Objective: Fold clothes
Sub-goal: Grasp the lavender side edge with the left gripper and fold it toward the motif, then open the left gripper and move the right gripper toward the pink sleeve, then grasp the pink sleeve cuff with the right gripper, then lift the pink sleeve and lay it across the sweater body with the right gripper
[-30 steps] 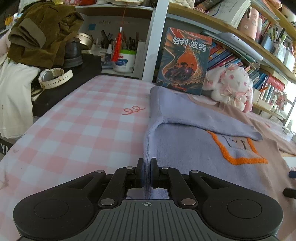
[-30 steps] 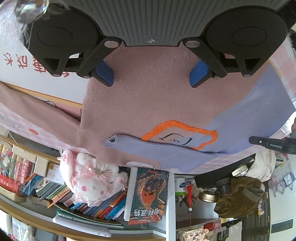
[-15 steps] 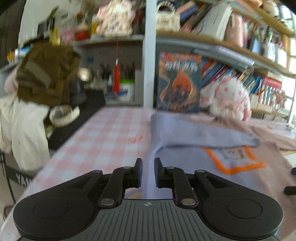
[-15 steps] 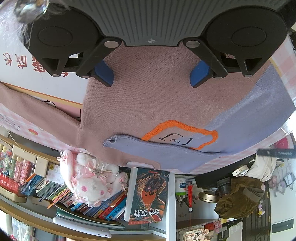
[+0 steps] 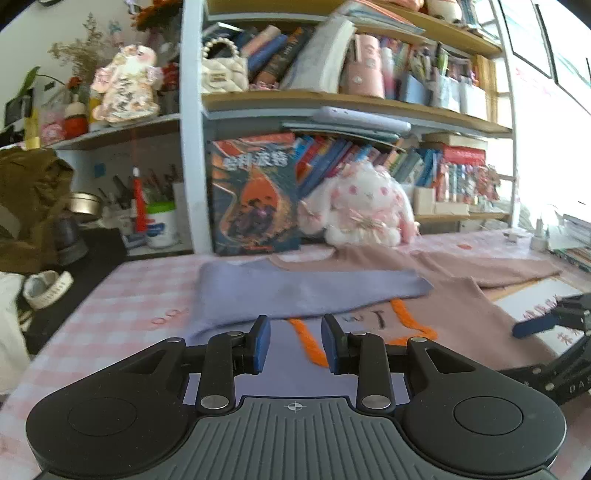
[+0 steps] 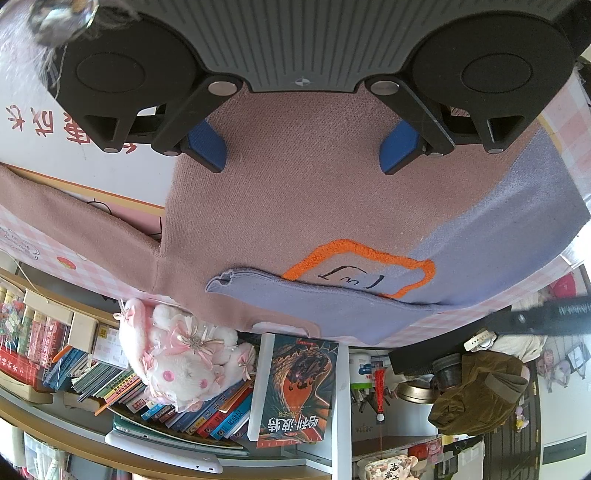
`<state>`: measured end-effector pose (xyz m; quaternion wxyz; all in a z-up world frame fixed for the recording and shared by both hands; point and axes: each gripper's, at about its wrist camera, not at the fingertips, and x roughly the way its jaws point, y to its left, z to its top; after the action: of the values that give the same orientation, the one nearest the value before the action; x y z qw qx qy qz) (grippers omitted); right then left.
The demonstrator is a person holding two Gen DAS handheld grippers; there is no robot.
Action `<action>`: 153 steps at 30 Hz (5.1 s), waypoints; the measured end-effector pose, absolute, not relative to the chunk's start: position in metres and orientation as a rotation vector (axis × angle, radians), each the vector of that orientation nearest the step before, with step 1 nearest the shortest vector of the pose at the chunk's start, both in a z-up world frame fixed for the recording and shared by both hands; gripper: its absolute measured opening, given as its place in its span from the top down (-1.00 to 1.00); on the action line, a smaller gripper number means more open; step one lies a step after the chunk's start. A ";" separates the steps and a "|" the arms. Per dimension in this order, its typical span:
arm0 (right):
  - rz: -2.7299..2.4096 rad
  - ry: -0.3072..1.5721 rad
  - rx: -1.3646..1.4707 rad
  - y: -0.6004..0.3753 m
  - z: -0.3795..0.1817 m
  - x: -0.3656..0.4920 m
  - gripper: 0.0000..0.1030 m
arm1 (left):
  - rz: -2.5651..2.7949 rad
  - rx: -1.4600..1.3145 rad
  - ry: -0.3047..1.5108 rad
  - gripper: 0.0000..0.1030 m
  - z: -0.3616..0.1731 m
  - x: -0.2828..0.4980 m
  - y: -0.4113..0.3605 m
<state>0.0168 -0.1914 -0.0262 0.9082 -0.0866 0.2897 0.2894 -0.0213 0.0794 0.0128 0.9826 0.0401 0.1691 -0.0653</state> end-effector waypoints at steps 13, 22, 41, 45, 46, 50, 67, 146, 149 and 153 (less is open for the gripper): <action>0.598 0.597 -0.179 -0.192 -0.026 0.017 -0.75 | -0.146 0.089 0.313 0.21 0.000 -0.002 0.071; 0.598 0.598 -0.178 -0.192 -0.026 0.017 -0.75 | -0.178 0.115 0.312 0.20 -0.002 0.000 0.064; 0.591 0.583 -0.173 -0.203 -0.022 0.015 -0.72 | -0.192 0.141 0.325 -0.48 -0.003 0.001 0.059; 0.500 0.584 -0.178 -0.228 -0.013 0.025 -0.72 | -0.207 0.172 0.330 -0.49 -0.004 0.001 0.053; 0.474 0.588 -0.171 -0.237 -0.011 0.030 -0.72 | -0.208 0.177 0.334 -0.49 -0.004 0.002 0.052; 0.346 0.619 -0.134 -0.274 -0.005 0.053 -0.71 | -0.211 0.184 0.357 -0.49 -0.006 0.005 0.050; -0.055 0.762 0.383 -0.440 -0.003 0.136 -0.32 | -0.191 0.168 0.370 -0.49 -0.006 0.007 0.053; 0.621 0.733 0.281 -0.003 0.062 0.203 0.61 | -0.240 0.162 0.383 -0.50 -0.007 0.008 0.052; 0.687 0.702 0.335 -0.009 0.067 0.201 0.22 | -0.242 0.156 0.388 -0.50 -0.007 0.009 0.053; 0.713 0.674 0.336 -0.022 0.079 0.192 0.22 | -0.232 0.147 0.392 -0.50 -0.007 0.009 0.055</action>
<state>0.1918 -0.0216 0.0794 0.8685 0.1604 0.3222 0.3408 0.0092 0.0549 -0.0069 0.9715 0.0727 0.1942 -0.1151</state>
